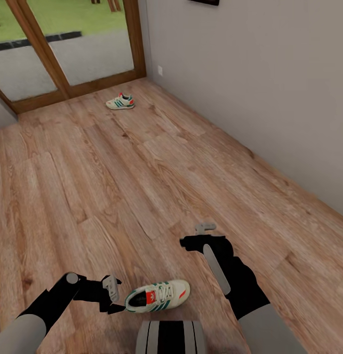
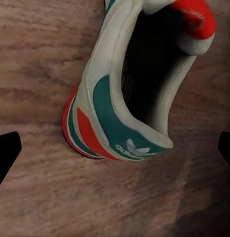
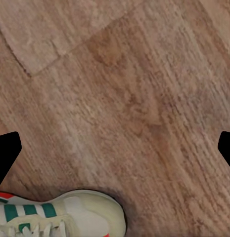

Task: Pick up the two gym shoes and the two sandals from the corridor floor and place them onto the hallstand (shoe rack) in the corridor, making sure they are on the rack and not on the floor. Arrange them so the two gym shoes are next to each other and the two sandals are next to each other.

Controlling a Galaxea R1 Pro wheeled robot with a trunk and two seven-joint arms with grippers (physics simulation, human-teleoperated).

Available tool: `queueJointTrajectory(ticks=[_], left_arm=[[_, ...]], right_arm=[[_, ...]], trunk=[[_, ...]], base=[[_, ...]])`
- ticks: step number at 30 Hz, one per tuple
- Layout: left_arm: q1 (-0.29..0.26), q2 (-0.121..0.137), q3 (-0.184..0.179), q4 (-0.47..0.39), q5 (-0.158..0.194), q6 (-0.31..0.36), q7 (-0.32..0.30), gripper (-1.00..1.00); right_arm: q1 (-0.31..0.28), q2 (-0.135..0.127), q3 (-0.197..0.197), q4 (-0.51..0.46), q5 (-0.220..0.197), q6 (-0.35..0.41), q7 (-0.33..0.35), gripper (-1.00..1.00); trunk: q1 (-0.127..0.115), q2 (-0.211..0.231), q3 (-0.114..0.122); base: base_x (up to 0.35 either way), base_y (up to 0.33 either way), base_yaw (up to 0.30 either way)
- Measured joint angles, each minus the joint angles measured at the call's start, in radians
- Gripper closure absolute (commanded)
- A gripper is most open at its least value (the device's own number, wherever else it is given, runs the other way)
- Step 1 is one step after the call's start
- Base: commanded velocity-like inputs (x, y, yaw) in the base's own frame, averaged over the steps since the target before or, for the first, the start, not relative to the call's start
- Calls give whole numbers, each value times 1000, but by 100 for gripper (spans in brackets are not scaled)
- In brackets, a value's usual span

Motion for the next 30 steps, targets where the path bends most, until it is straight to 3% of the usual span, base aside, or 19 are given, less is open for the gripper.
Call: queueJointTrajectory(ticks=[10,25,30], left_arm=[[0,-1,0,-5,0,0,0,-100],[-31,-4,0,-6,0,0,0,-100],[-31,-3,0,-6,0,0,0,-100]], right_arm=[[0,0,-1,-4,0,1,-2,-100],[0,0,-2,-4,0,1,-2,-100],[0,0,-2,-4,-1,1,-2,-100]], trunk=[[0,0,-7],[7,-4,-87],[7,-4,-89]], base=[[0,0,0],[0,0,0],[0,0,0]])
